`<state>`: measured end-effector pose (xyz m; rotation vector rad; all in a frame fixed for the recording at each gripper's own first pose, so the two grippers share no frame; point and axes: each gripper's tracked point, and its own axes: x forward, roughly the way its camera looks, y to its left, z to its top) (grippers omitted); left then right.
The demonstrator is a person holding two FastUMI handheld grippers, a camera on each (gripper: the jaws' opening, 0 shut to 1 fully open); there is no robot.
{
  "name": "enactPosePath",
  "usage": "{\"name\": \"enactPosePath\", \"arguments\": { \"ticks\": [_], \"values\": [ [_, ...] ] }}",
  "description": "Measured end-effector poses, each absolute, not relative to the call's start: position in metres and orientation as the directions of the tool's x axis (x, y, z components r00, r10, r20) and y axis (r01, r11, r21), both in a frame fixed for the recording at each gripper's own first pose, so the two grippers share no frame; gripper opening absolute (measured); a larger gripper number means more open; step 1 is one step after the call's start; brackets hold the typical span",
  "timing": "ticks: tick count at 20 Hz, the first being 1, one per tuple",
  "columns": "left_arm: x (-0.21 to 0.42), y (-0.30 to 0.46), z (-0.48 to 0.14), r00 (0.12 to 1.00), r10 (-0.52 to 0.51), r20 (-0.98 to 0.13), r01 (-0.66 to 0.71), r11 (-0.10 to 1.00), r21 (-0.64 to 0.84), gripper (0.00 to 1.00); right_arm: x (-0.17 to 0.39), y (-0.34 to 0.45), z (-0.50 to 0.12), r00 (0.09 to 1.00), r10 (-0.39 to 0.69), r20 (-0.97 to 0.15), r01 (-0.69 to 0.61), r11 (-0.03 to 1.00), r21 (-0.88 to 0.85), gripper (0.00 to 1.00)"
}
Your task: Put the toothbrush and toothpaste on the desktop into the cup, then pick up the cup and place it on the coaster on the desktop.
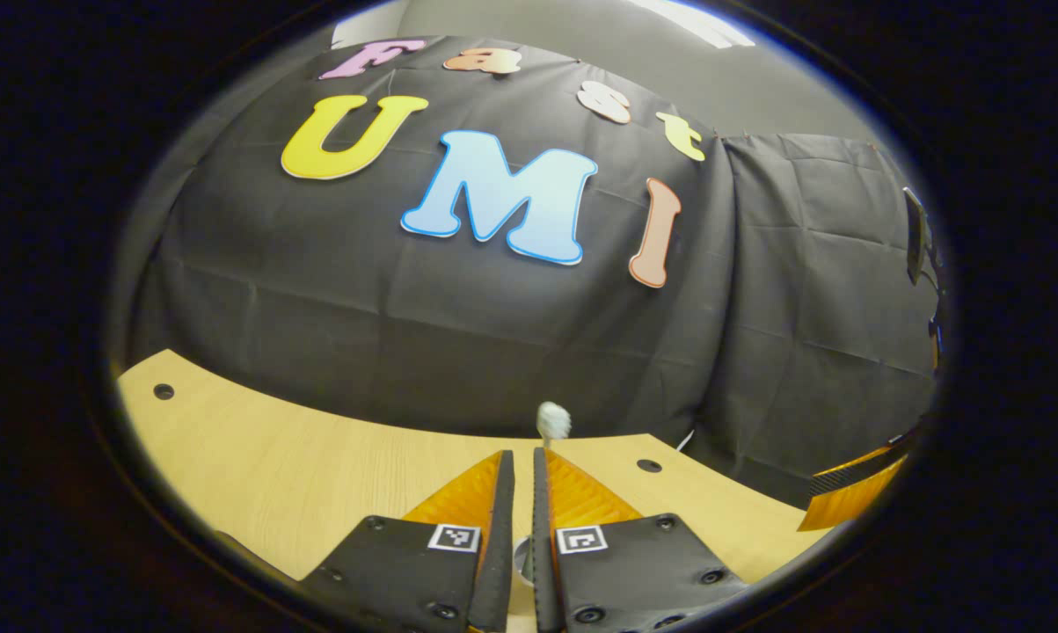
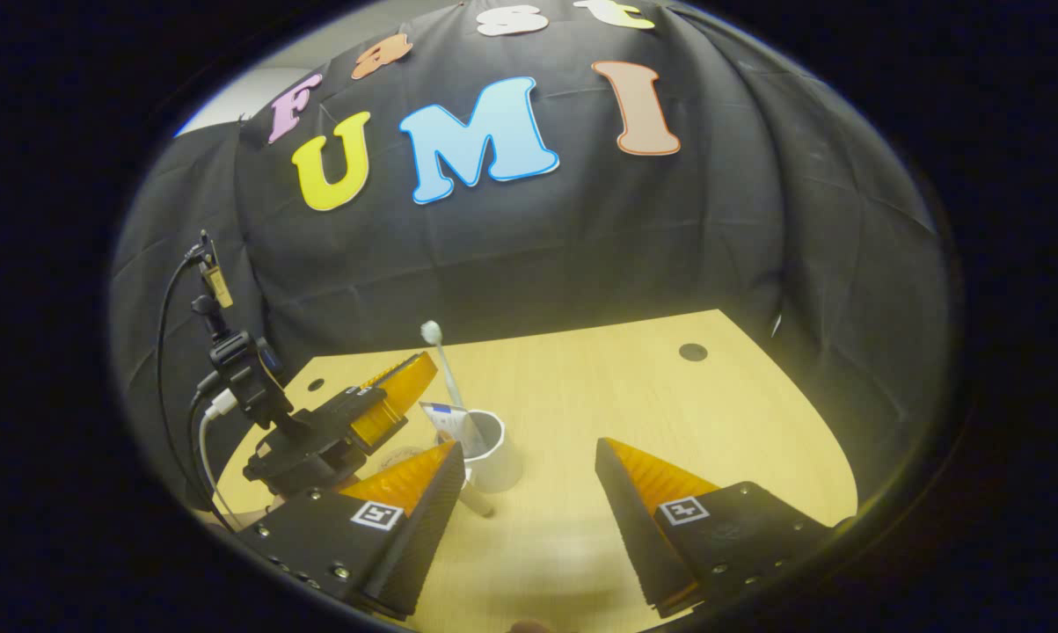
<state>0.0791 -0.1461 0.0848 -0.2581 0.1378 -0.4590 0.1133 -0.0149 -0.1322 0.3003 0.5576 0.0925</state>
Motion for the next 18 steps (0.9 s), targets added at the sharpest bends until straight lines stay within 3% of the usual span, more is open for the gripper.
{"name": "enactPosePath", "arguments": {
  "ticks": [1,3,4,6,7,10,11,18],
  "values": [
    [0.078,-0.145,0.084,0.888,-0.452,-0.08,0.417,0.867,-0.273,0.31,0.114,-0.014,-0.132,0.845,0.17,-0.507,-0.009,0.952,0.305,0.9],
    [0.076,-0.141,0.084,0.889,-0.449,-0.091,0.411,0.87,-0.272,0.23,0.112,-0.013,-0.132,0.844,0.175,-0.507,-0.013,0.952,0.305,0.9],
    [0.075,-0.139,0.084,0.889,-0.448,-0.095,0.41,0.871,-0.271,0.29,0.111,-0.013,-0.133,0.843,0.175,-0.508,-0.014,0.952,0.305,0.9],
    [0.07,-0.137,0.086,0.886,-0.451,-0.105,0.412,0.871,-0.267,0.58,0.111,-0.012,-0.132,0.843,0.18,-0.508,-0.019,0.952,0.306,0.9],
    [0.069,-0.132,0.087,0.89,-0.443,-0.109,0.405,0.877,-0.26,0.54,0.111,-0.01,-0.132,0.839,0.185,-0.512,-0.023,0.952,0.307,0.9],
    [0.063,-0.119,0.097,0.903,-0.418,-0.104,0.384,0.89,-0.244,0.89,0.113,-0.005,-0.135,0.831,0.193,-0.522,-0.037,0.955,0.294,0.9],
    [0.062,-0.113,0.101,0.909,-0.404,-0.1,0.373,0.897,-0.236,0.93,0.113,-0.003,-0.137,0.827,0.195,-0.528,-0.042,0.957,0.287,0.9],
    [0.036,-0.086,0.12,0.927,-0.357,-0.112,0.33,0.922,-0.203,0.95,0.116,0.015,-0.147,0.779,0.205,-0.593,-0.08,0.97,0.231,0.9]
  ]
}}
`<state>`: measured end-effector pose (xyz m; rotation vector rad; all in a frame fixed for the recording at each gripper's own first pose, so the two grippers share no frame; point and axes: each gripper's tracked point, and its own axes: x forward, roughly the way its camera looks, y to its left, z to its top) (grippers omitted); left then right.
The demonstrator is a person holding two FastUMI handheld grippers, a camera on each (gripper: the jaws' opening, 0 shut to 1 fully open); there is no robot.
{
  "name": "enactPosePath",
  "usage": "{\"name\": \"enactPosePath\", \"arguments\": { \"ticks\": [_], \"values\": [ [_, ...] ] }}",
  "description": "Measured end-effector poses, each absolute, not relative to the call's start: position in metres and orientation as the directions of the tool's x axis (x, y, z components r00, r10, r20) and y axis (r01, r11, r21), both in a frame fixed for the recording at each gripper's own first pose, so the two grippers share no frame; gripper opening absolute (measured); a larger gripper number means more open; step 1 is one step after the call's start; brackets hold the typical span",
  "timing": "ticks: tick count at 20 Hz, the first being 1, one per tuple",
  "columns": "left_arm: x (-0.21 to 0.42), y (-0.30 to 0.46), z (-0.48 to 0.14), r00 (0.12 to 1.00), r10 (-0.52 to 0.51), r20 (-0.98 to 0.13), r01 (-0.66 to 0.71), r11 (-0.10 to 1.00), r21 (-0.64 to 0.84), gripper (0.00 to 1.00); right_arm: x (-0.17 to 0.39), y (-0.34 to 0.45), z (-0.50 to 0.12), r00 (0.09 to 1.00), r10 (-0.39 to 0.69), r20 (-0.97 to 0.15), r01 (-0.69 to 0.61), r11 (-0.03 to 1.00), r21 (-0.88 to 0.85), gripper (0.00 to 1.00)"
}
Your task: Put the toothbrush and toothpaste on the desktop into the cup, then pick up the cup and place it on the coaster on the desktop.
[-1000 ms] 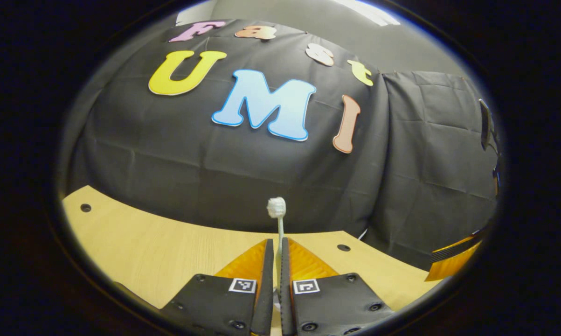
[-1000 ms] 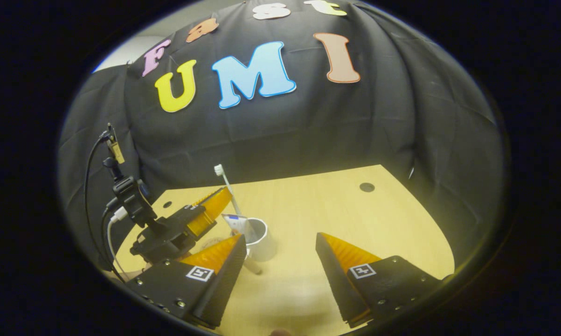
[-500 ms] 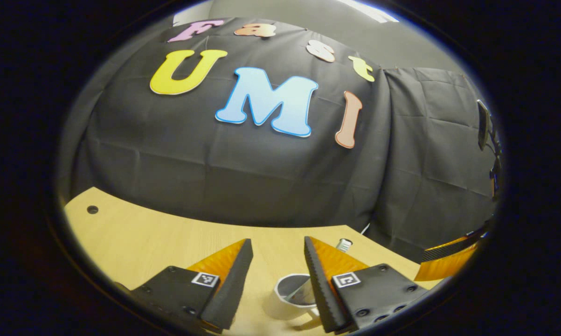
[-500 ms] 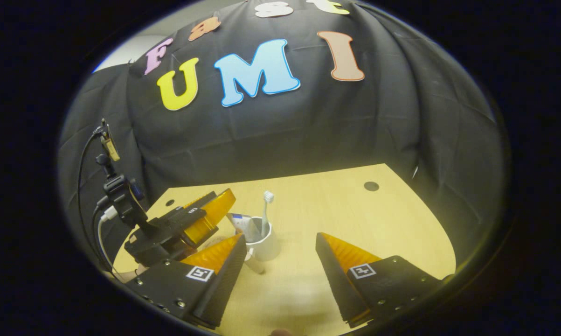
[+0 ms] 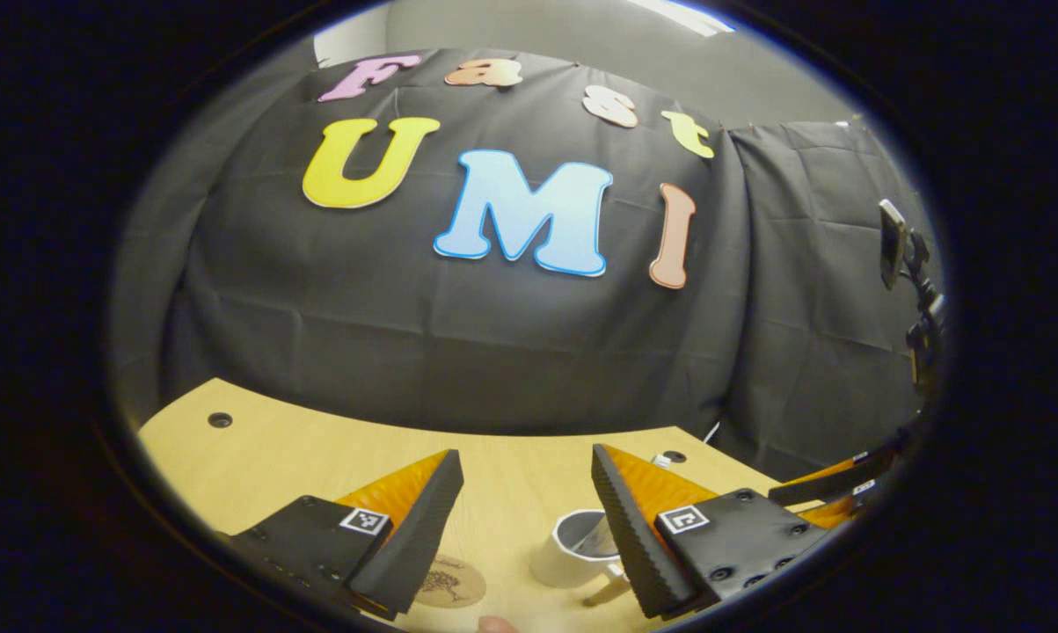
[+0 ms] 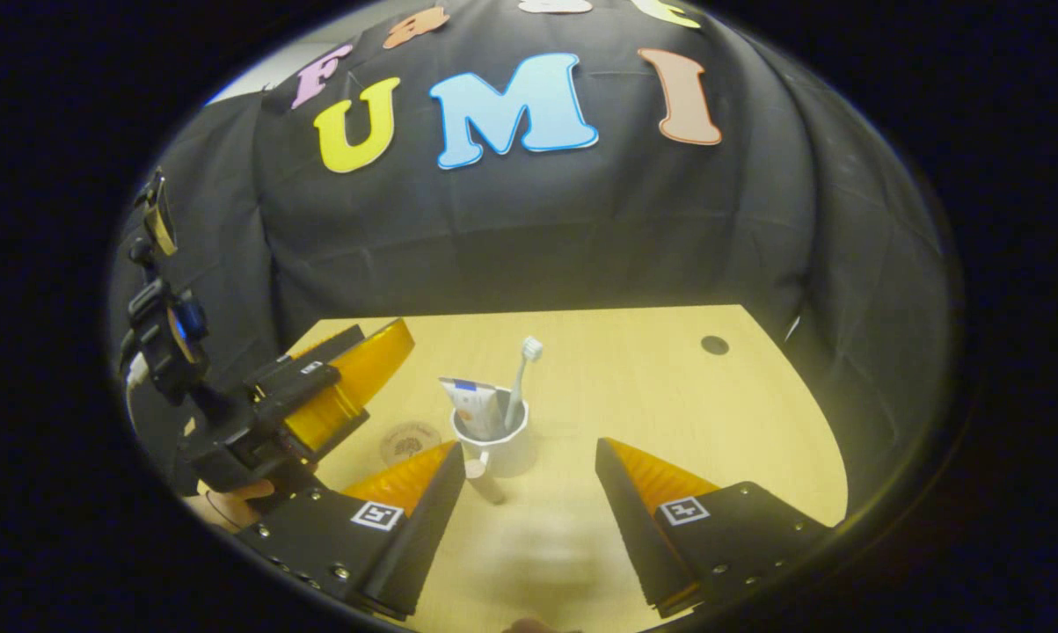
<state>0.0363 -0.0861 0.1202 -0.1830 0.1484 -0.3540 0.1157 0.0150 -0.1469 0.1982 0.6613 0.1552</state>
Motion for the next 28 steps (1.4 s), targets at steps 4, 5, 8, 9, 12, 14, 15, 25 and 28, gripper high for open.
{"name": "enactPosePath", "arguments": {
  "ticks": [4,5,8,9,12,14,15,25,28],
  "values": [
    [0.019,-0.068,0.123,0.936,-0.324,-0.136,0.294,0.934,-0.201,0.95,0.12,0.027,-0.16,0.729,0.215,-0.65,-0.098,0.972,0.212,0.9],
    [0.015,-0.062,0.125,0.94,-0.313,-0.137,0.283,0.938,-0.2,0.95,0.122,0.031,-0.162,0.721,0.221,-0.657,-0.102,0.971,0.215,0.9],
    [0.003,-0.047,0.126,0.949,-0.272,-0.161,0.243,0.953,-0.181,0.95,0.125,0.04,-0.177,0.681,0.229,-0.695,-0.099,0.97,0.223,0.9],
    [0.0,-0.042,0.123,0.95,-0.254,-0.18,0.226,0.96,-0.165,0.95,0.127,0.042,-0.181,0.668,0.23,-0.708,-0.097,0.97,0.223,0.9],
    [-0.014,-0.03,0.118,0.949,-0.217,-0.228,0.186,0.971,-0.15,0.95,0.131,0.05,-0.191,0.633,0.235,-0.738,-0.084,0.968,0.237,0.9],
    [-0.02,-0.025,0.118,0.948,-0.208,-0.241,0.173,0.972,-0.159,0.95,0.138,0.055,-0.197,0.618,0.234,-0.751,-0.071,0.967,0.243,0.9],
    [-0.022,-0.022,0.118,0.948,-0.201,-0.245,0.165,0.973,-0.161,0.95,0.141,0.057,-0.2,0.608,0.235,-0.758,-0.065,0.967,0.247,0.9],
    [-0.036,-0.008,0.108,0.944,-0.183,-0.276,0.126,0.969,-0.211,0.95,0.155,0.074,-0.24,0.442,0.209,-0.872,-0.049,0.977,0.209,0.9],
    [-0.033,-0.005,0.108,0.944,-0.178,-0.279,0.123,0.971,-0.203,0.95,0.158,0.077,-0.249,0.405,0.196,-0.893,-0.058,0.98,0.189,0.89]
  ]
}}
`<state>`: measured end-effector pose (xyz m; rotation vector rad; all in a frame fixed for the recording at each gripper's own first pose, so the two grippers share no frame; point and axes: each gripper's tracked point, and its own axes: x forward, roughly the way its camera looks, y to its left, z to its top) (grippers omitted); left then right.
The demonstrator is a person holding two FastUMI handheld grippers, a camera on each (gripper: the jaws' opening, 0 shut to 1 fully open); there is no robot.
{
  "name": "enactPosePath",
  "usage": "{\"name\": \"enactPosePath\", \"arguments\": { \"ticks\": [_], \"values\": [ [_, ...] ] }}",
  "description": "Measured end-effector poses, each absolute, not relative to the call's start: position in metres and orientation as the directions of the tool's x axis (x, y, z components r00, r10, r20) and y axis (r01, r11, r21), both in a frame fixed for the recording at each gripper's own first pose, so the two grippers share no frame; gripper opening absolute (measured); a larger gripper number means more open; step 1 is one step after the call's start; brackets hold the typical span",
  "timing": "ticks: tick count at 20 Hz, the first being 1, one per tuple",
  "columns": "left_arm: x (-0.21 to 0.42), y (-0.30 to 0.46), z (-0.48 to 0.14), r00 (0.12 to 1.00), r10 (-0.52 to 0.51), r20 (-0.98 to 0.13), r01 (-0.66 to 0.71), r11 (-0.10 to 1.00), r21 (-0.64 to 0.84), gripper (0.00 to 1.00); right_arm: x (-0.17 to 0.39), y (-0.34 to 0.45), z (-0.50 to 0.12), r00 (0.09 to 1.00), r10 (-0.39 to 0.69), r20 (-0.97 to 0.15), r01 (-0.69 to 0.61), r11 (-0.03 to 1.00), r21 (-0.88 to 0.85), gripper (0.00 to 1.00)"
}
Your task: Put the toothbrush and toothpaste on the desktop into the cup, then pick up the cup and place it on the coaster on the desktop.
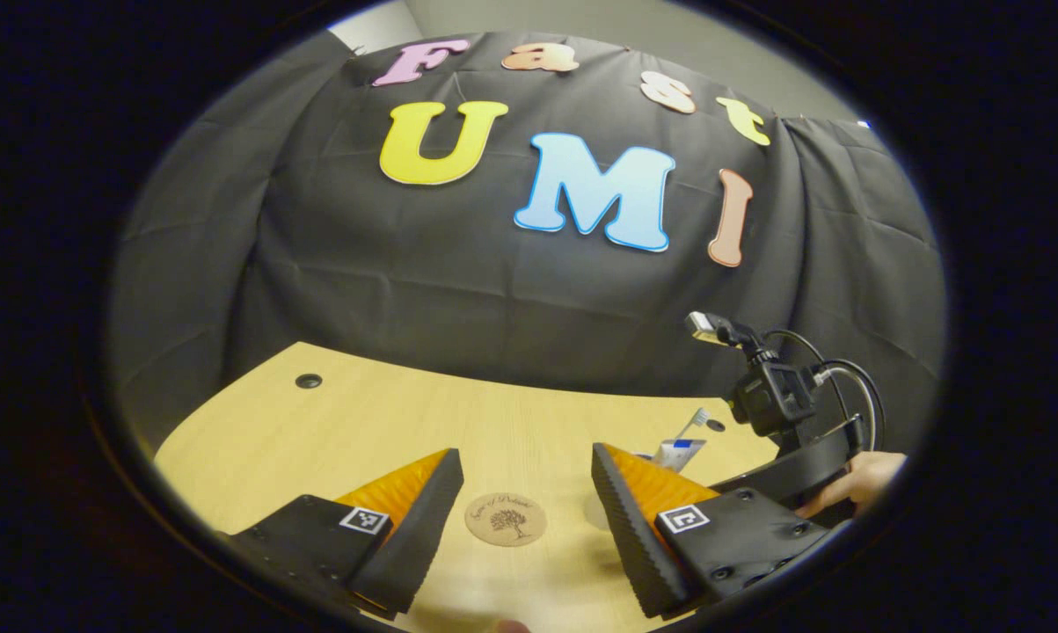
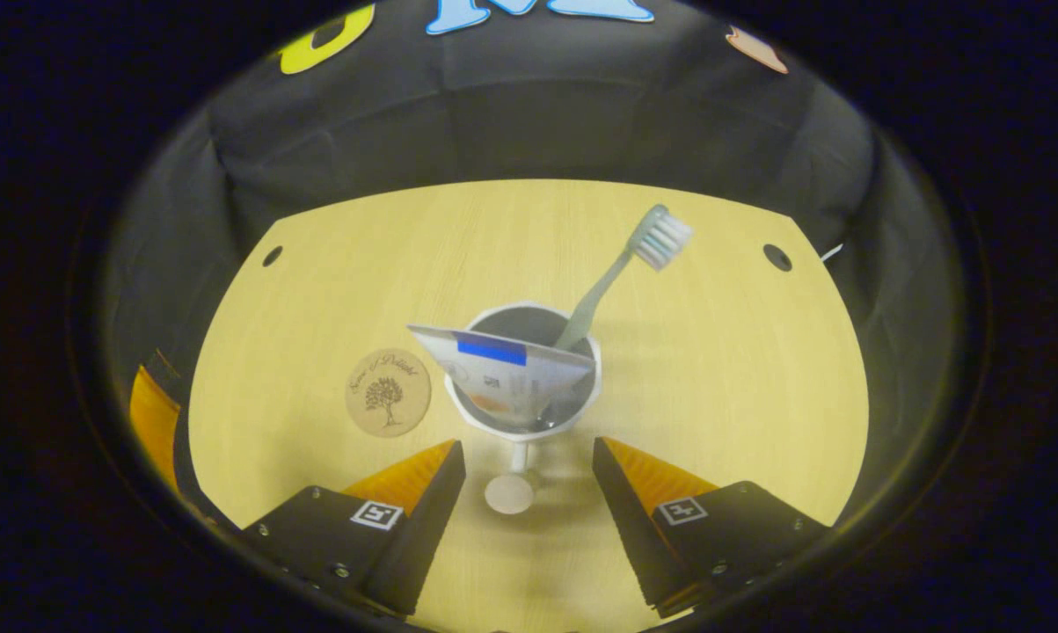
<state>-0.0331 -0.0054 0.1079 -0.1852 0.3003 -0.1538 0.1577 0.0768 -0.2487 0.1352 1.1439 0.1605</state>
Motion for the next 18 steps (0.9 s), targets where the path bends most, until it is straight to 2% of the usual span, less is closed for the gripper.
{"name": "enactPosePath", "arguments": {
  "ticks": [7,11,15,16,17,18],
  "values": [
    [-0.035,-0.003,0.104,0.94,-0.178,-0.292,0.118,0.97,-0.211,0.95,0.161,0.086,-0.271,0.336,0.18,-0.924,-0.067,0.984,0.167,0.89],
    [-0.036,0.002,0.101,0.937,-0.174,-0.304,0.107,0.969,-0.223,0.95,0.161,0.089,-0.281,0.3,0.186,-0.936,-0.065,0.982,0.175,0.77],
    [-0.04,0.006,0.096,0.934,-0.167,-0.317,0.093,0.967,-0.236,0.95,0.158,0.093,-0.286,0.278,0.197,-0.94,-0.084,0.98,0.18,0.76],
    [-0.04,0.007,0.095,0.933,-0.167,-0.318,0.092,0.967,-0.238,0.95,0.155,0.087,-0.285,0.279,0.167,-0.946,-0.081,0.985,0.15,0.76],
    [-0.041,0.007,0.096,0.933,-0.166,-0.319,0.09,0.967,-0.24,0.95,0.156,0.088,-0.285,0.277,0.172,-0.945,-0.084,0.984,0.154,0.52],
    [-0.043,0.008,0.096,0.934,-0.166,-0.318,0.09,0.966,-0.241,0.95,0.155,0.09,-0.29,0.269,0.182,-0.946,-0.085,0.983,0.165,0.52]
  ]
}}
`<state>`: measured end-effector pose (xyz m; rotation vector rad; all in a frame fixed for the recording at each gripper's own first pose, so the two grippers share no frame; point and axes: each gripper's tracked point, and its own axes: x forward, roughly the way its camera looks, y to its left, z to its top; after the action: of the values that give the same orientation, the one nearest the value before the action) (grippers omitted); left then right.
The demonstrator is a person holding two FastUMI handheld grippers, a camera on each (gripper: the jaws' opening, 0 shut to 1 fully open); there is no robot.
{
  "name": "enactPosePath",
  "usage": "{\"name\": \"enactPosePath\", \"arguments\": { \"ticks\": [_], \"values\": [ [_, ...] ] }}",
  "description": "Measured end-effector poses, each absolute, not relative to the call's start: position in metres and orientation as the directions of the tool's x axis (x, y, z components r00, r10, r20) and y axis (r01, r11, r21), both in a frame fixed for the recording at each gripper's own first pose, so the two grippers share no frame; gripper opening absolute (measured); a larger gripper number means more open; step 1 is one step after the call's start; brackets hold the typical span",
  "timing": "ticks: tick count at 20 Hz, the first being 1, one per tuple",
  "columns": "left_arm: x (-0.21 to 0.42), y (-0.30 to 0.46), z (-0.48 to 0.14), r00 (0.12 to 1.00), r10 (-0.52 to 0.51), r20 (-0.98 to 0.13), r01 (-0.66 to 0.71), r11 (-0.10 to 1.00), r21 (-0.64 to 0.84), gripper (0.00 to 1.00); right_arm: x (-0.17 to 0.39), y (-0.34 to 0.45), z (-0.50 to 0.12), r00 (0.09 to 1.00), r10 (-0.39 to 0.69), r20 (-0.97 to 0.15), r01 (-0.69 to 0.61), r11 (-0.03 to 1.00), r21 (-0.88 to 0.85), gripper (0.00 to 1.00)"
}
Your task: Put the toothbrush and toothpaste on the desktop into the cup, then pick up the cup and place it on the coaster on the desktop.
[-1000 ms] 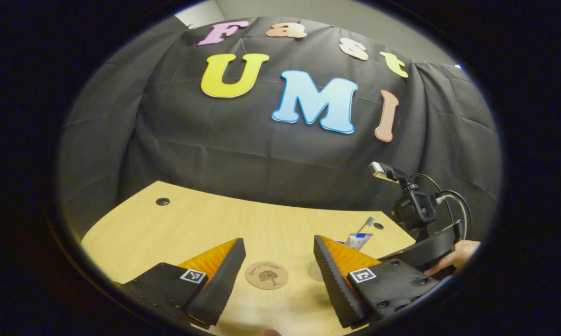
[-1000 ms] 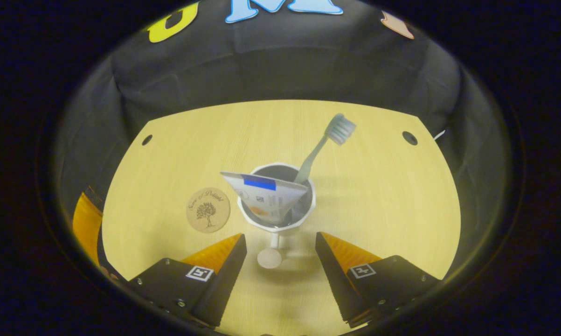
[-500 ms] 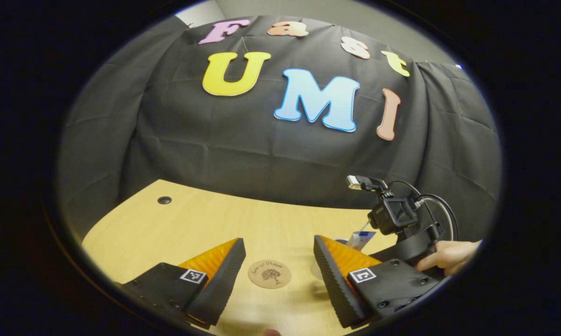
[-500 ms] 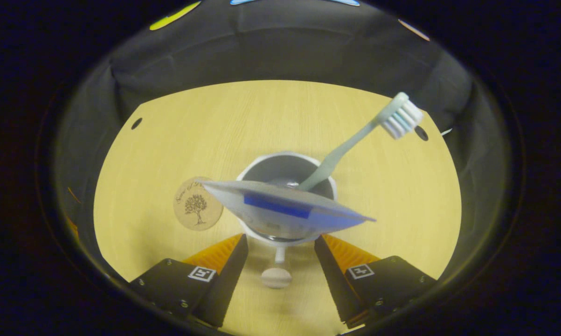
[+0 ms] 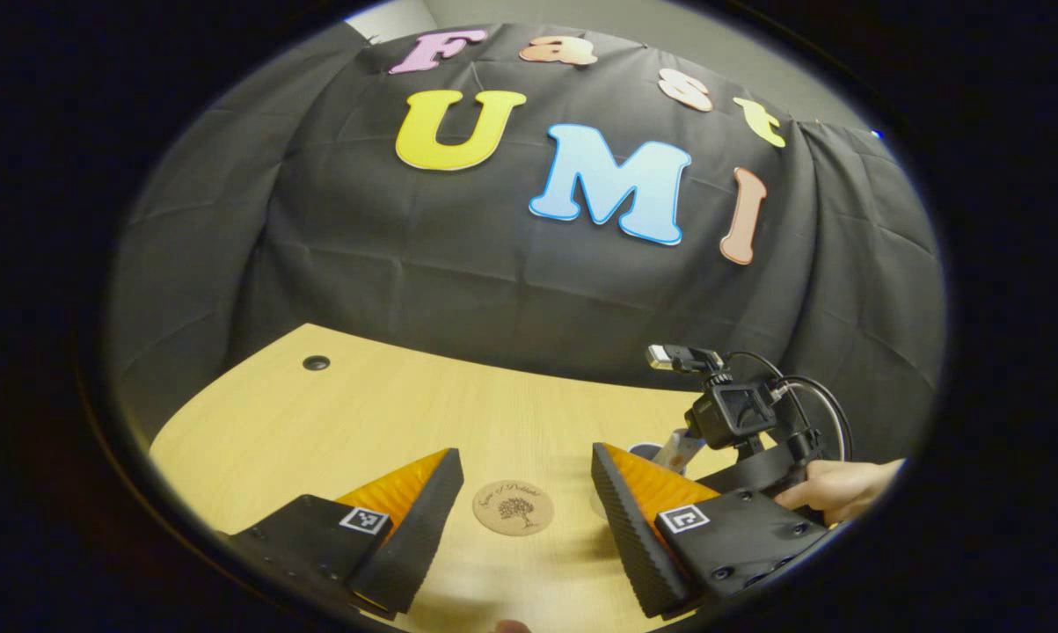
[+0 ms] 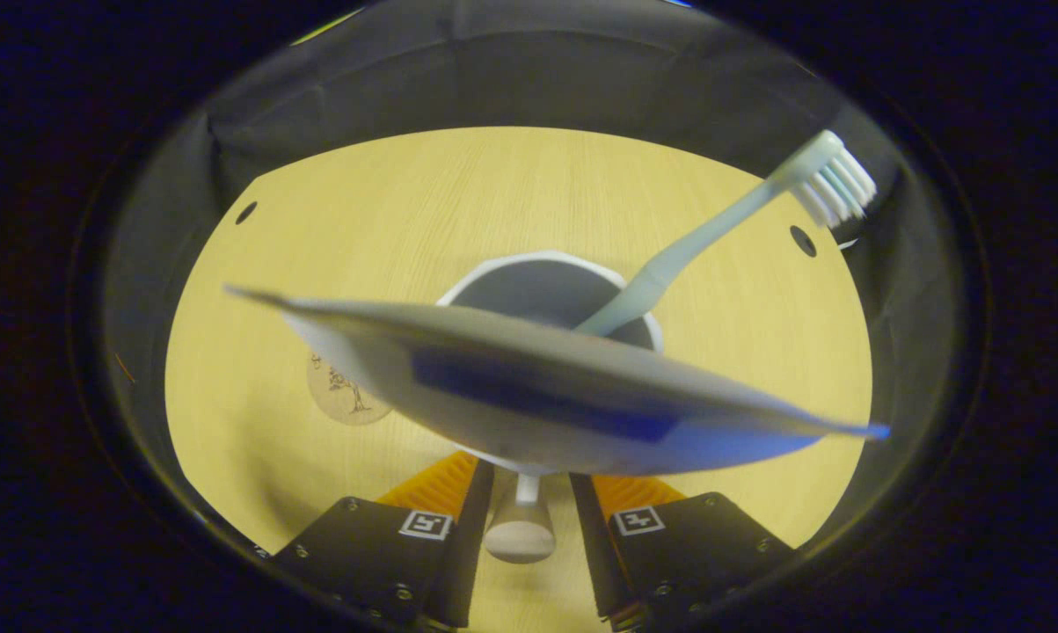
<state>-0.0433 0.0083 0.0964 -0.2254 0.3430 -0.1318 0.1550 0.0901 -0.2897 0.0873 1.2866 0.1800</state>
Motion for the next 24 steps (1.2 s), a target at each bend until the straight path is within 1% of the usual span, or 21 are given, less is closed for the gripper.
{"name": "enactPosePath", "arguments": {
  "ticks": [1,2,3,5,6,7,10,13,18,24],
  "values": [
    [-0.045,0.009,0.097,0.934,-0.166,-0.317,0.089,0.966,-0.243,0.95,0.155,0.09,-0.293,0.263,0.181,-0.948,-0.066,0.983,0.17,0.49],
    [-0.046,0.009,0.097,0.934,-0.166,-0.317,0.088,0.966,-0.244,0.95,0.155,0.092,-0.293,0.263,0.192,-0.946,-0.052,0.981,0.185,0.34],
    [-0.047,0.01,0.097,0.934,-0.163,-0.317,0.086,0.966,-0.245,0.95,0.155,0.093,-0.293,0.262,0.195,-0.945,-0.047,0.981,0.189,0.31],
    [-0.049,0.011,0.096,0.933,-0.164,-0.321,0.082,0.964,-0.252,0.95,0.155,0.091,-0.29,0.272,0.196,-0.942,-0.055,0.981,0.188,0.3],
    [-0.05,0.012,0.096,0.932,-0.164,-0.323,0.081,0.963,-0.256,0.95,0.155,0.091,-0.291,0.275,0.196,-0.941,-0.062,0.981,0.186,0.26],
    [-0.051,0.012,0.096,0.932,-0.163,-0.323,0.079,0.963,-0.258,0.95,0.155,0.091,-0.29,0.282,0.197,-0.939,-0.068,0.98,0.185,0.28],
    [-0.054,0.016,0.097,0.932,-0.159,-0.324,0.075,0.963,-0.258,0.95,0.155,0.091,-0.29,0.301,0.191,-0.934,-0.074,0.981,0.177,0.28],
    [-0.055,0.018,0.097,0.933,-0.157,-0.323,0.073,0.964,-0.257,0.95,0.153,0.089,-0.284,0.321,0.177,-0.93,-0.112,0.982,0.149,0.28],
    [-0.062,0.026,0.096,0.934,-0.146,-0.327,0.06,0.964,-0.26,0.95,0.151,0.113,-0.271,0.349,0.21,-0.913,-0.156,0.974,0.164,0.28],
    [-0.077,0.054,0.097,0.94,-0.098,-0.328,0.008,0.964,-0.265,0.95,0.151,0.147,-0.254,0.354,0.247,-0.902,-0.224,0.959,0.175,0.28]
  ]
}}
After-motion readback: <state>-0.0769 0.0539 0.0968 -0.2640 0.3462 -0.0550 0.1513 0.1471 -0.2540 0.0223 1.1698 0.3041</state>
